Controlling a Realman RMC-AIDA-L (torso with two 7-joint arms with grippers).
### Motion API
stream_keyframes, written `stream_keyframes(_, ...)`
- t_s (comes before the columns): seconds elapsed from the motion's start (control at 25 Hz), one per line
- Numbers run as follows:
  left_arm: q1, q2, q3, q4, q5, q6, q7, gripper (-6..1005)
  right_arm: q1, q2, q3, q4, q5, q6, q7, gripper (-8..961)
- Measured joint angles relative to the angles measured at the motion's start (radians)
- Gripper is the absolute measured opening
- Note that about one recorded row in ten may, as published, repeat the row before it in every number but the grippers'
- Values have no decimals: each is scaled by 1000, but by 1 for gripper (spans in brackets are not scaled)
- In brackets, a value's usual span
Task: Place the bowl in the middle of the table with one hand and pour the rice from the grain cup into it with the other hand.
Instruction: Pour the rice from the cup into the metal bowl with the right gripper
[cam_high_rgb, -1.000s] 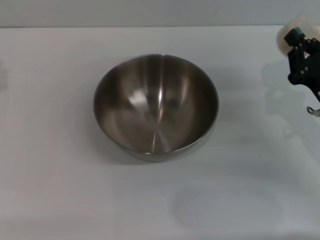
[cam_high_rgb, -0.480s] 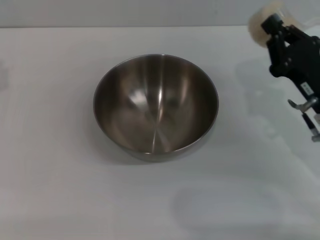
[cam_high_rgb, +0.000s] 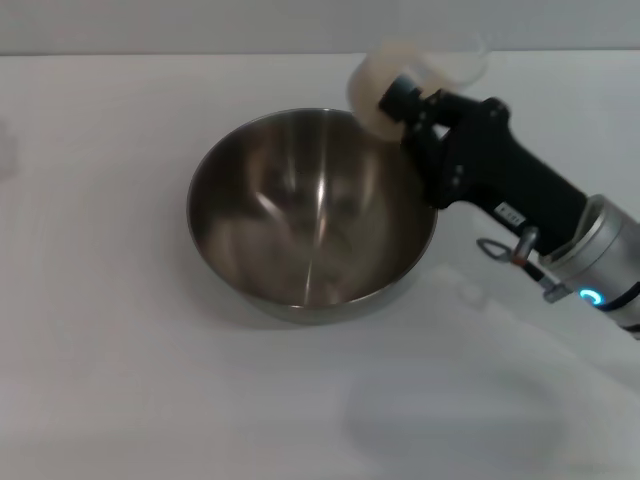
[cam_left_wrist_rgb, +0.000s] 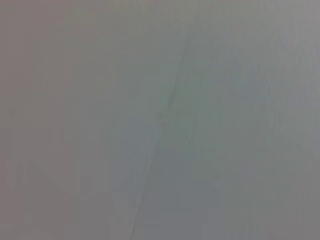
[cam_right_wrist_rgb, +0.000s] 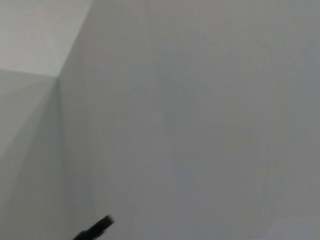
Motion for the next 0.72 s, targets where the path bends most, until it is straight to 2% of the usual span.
stream_keyframes(0.16, 0, 1, 0, 0, 0, 0, 0, 574, -5, -4, -1, -19, -95, -1, 52, 14)
stream_keyframes(0.36, 1, 3, 0, 0, 0, -4, 0, 574, -20, -5, -1, -106, -203, -45, 179, 13)
stream_keyframes(0.72, 0, 5, 0, -2, 0, -20, 0, 574, -4, -5, -39, -177, -229, -116, 395, 12)
